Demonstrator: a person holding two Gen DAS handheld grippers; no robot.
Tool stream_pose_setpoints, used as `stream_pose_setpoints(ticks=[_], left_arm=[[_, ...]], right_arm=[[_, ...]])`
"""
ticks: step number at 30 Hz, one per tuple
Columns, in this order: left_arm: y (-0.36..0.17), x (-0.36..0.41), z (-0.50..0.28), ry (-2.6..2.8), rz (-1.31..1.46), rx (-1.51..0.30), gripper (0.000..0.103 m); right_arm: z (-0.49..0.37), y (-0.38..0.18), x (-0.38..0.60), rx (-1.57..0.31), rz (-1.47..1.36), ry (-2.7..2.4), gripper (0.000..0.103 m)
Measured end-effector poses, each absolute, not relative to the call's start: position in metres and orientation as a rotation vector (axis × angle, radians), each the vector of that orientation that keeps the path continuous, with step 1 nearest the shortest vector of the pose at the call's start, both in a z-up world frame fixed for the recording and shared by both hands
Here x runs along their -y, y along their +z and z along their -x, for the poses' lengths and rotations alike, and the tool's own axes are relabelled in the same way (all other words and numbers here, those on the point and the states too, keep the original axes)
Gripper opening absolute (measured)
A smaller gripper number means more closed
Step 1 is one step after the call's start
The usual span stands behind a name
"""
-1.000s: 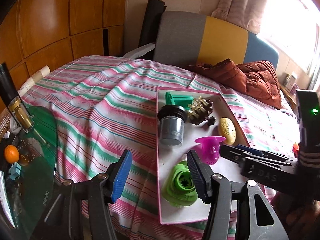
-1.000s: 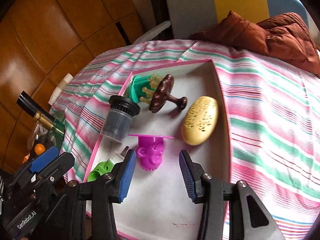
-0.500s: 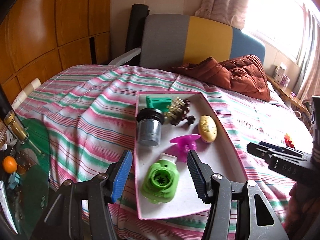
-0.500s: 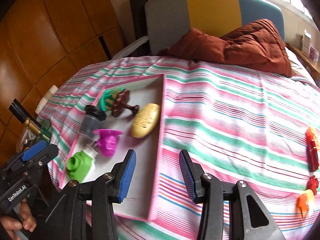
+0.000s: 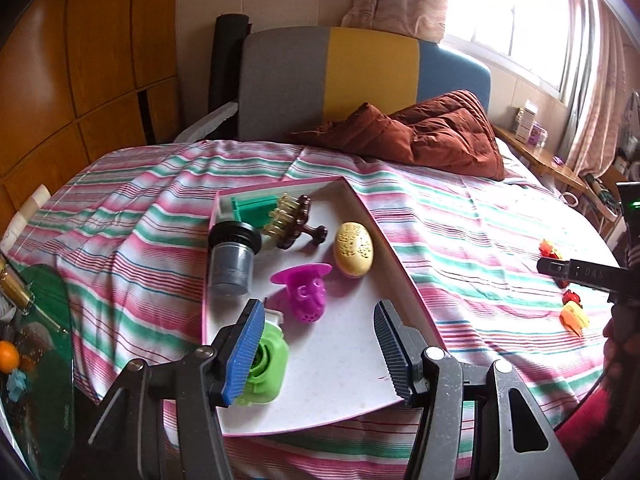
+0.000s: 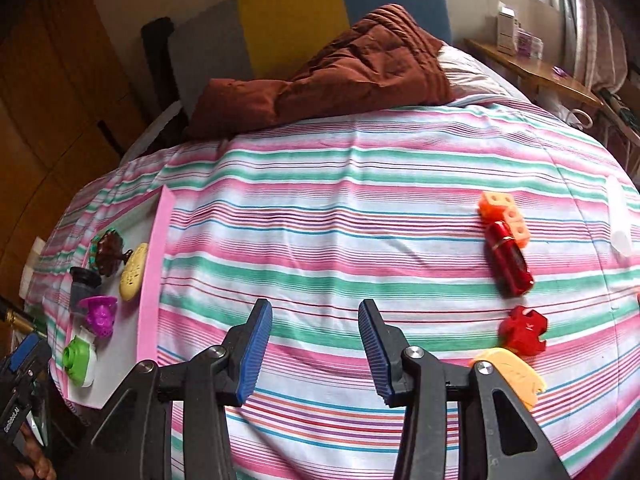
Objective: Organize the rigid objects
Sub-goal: 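Withdraw the right tool from the tray toward the loose toys, then grasp the yellow plastic piece with the left tool while the right tool approaches the red puzzle piece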
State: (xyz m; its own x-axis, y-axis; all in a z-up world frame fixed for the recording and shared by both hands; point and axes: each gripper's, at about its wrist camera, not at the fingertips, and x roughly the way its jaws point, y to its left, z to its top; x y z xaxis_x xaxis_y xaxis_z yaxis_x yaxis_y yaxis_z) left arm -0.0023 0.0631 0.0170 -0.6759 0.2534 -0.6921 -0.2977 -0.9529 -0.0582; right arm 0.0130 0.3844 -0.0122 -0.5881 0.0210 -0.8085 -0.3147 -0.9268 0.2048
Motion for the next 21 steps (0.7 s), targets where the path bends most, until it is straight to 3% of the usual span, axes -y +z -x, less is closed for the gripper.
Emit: stream_pose_setpoints(ticks=[13, 21], left_arm=[[0.018, -0.091, -0.002, 2.552, 1.042, -0.109, 0.058], [0.016, -0.107, -0.004, 2.505, 1.033, -0.136, 0.058]], right_arm=[[-0.072, -0.031, -0.506, -0.936, 1.126, 2.126, 0.045], [-0.091, -0.06, -0.525, -1.091, 1.126, 1.947, 0.045]])
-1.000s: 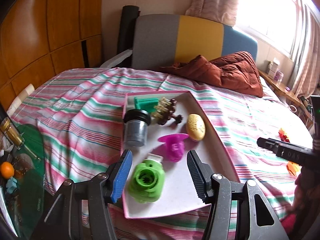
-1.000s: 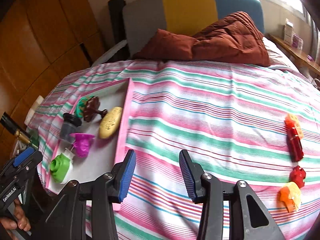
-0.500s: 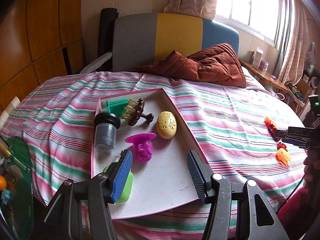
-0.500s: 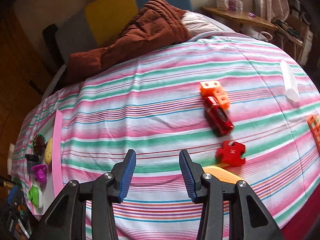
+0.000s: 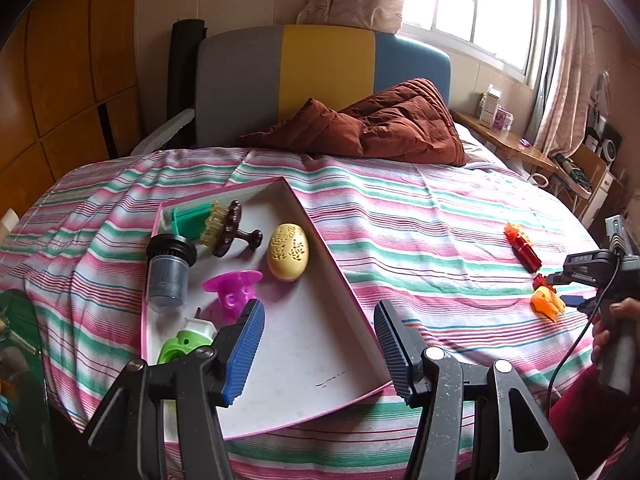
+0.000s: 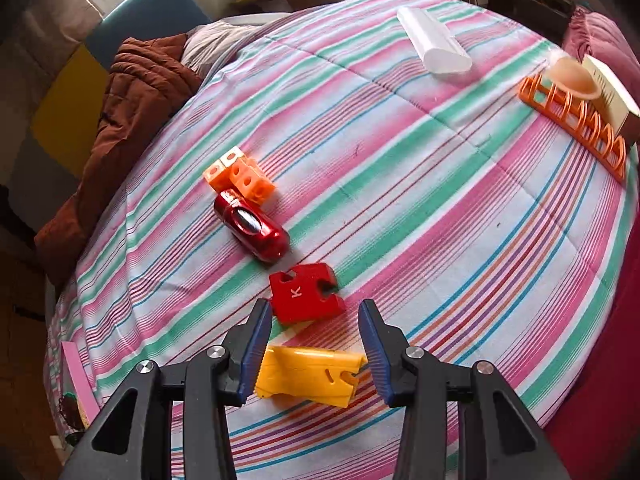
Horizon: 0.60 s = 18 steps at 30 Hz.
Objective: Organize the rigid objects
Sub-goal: 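Grasp the yellow plastic piece with the left tool while the right tool approaches the red puzzle piece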
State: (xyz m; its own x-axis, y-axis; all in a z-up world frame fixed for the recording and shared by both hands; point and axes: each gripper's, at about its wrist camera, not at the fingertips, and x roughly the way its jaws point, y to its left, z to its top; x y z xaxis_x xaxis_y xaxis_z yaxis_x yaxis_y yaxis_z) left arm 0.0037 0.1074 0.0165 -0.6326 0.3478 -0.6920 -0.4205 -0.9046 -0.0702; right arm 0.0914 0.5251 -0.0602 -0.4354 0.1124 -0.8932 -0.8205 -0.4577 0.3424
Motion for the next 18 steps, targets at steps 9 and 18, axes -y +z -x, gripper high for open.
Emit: stream_pose_setpoints(ticks=[9, 18], left_arm=[[0.013, -0.129, -0.003, 2.443, 1.045, -0.16, 0.058], [0.005, -0.167, -0.003, 2.334, 1.038, -0.223, 0.058]], right_arm=[[-0.063, -0.068, -0.479, -1.299, 1.294, 2.134, 0.047], [-0.055, -0.037, -0.485, -1.11, 1.263, 2.24, 0.047]])
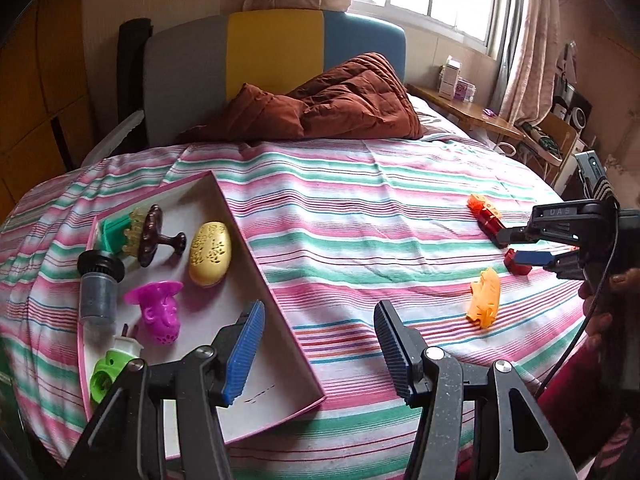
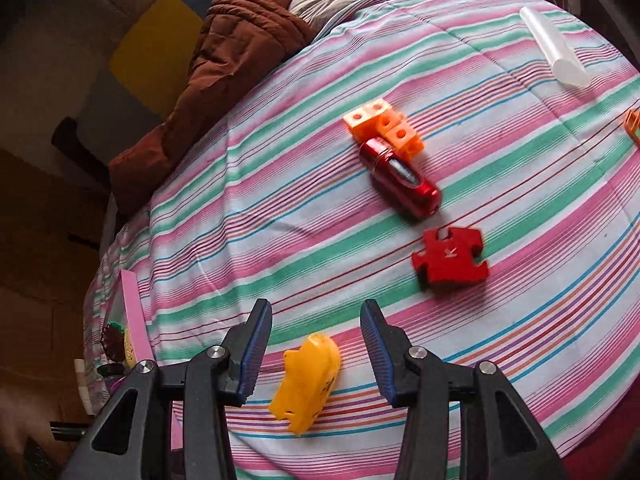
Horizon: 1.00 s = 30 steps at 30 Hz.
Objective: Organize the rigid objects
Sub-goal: 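Grasp the yellow plastic piece with the left tool while the right tool approaches the red puzzle piece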
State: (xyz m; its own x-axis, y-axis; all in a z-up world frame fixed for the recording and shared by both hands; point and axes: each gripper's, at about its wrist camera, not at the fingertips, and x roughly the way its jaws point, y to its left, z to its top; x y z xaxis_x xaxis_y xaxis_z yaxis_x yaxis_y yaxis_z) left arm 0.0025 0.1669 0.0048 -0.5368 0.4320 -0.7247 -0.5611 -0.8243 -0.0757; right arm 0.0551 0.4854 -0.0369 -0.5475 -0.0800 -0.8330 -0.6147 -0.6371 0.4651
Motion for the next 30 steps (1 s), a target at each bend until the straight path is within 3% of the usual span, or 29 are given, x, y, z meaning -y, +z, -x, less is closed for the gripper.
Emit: stream_pose_setpoints(ticks=[4, 8, 10, 21, 22, 24, 25, 26, 30], left_arm=[[0.003, -0.199, -0.009, 2.232, 0.998, -0.275, 0.058], [-0.008, -0.238, -0.017, 2.093, 1.003, -0.324, 0.062], [-0.012, -0.255, -0.022, 2.042, 0.986, -0.356, 0.067], [-0.034, -0.332, -0.028, 1.856, 1.008, -0.445, 0.07], [-0.04, -0.337, -0.025, 1.847, 1.03, -0.457, 0.068], [-0.051, -0.344, -0.021, 1.835, 1.074, -0.468, 0.049], [-0.055, -0.344, -0.019, 1.833, 1.088, -0.464, 0.031], [-0.059, -0.342, -0.018, 1.837, 1.103, -0.456, 0.027], [-0.06, -0.322, -0.017, 1.866, 1.088, -0.407, 0.027]], right_arm=[[-0.068, -0.028, -0.521, -1.008, 1.161, 2.2, 0.047], [-0.079, -0.03, -0.538, -1.214, 1.026, 2.217, 0.047], [-0.077, -0.032, -0.536, -1.255, 1.011, 2.245, 0.047], [-0.086, -0.042, -0.546, -1.408, 0.97, 2.186, 0.047], [-0.086, -0.043, -0.548, -1.415, 0.965, 2.169, 0.047], [-0.088, -0.044, -0.549, -1.421, 0.954, 2.156, 0.047], [-0.089, -0.044, -0.55, -1.419, 0.952, 2.154, 0.047], [-0.089, -0.043, -0.55, -1.408, 0.954, 2.149, 0.047], [-0.091, -0.043, -0.551, -1.31, 0.966, 2.094, 0.047]])
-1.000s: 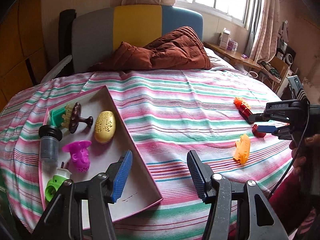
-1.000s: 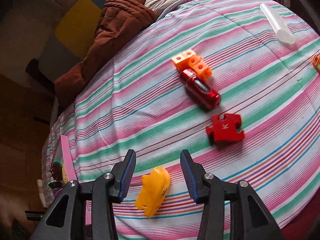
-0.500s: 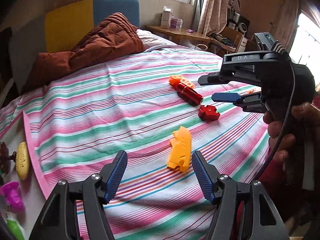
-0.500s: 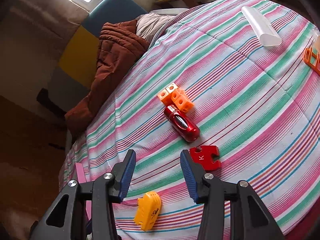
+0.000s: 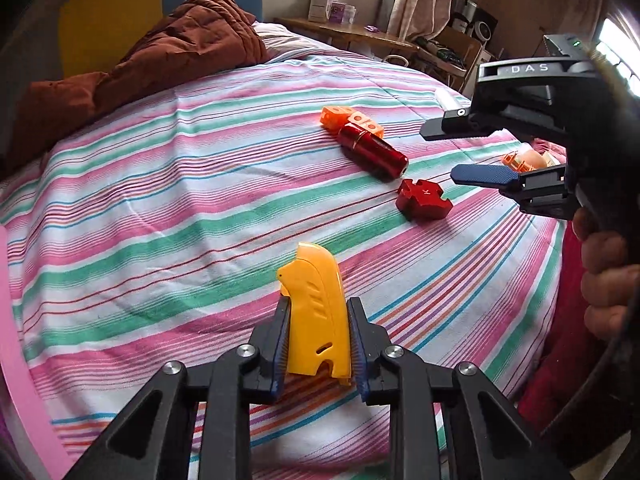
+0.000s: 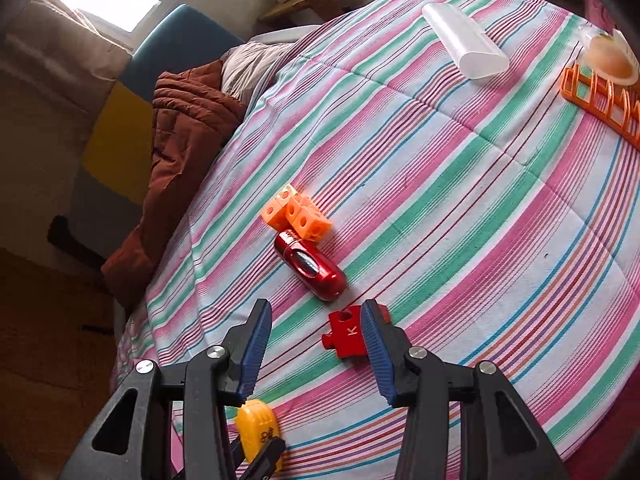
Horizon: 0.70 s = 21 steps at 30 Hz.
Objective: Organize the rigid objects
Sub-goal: 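Grasp the yellow plastic piece with the left tool while the right tool approaches the red puzzle piece, then grasp the red K puzzle piece with the right tool while the left tool lifts the yellow piece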
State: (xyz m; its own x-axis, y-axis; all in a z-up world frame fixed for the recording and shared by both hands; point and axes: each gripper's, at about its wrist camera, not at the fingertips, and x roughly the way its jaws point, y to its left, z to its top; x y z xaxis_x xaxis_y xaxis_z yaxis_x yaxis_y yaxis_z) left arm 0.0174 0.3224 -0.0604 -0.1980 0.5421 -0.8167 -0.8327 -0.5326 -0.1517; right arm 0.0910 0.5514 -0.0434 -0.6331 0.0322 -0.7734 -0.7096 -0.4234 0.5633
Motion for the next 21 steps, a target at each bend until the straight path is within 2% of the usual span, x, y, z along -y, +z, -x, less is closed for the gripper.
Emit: stream_pose_setpoints(ticks=[8, 18, 21], left_arm=[[-0.062, -0.277, -0.018, 1.955, 1.079, -0.34, 0.027], [-0.066, -0.268, -0.016, 1.967, 1.088, -0.259, 0.027], [-0.066, -0.27, -0.016, 1.968, 1.093, -0.256, 0.027]], right_arm=[[-0.079, -0.054, -0.548, -1.152, 1.093, 2.021, 0.047], [-0.059, -0.056, -0.532, -0.91, 1.231, 2.039, 0.048], [-0.056, -0.055, -0.526, -0.859, 1.245, 2.06, 0.052]])
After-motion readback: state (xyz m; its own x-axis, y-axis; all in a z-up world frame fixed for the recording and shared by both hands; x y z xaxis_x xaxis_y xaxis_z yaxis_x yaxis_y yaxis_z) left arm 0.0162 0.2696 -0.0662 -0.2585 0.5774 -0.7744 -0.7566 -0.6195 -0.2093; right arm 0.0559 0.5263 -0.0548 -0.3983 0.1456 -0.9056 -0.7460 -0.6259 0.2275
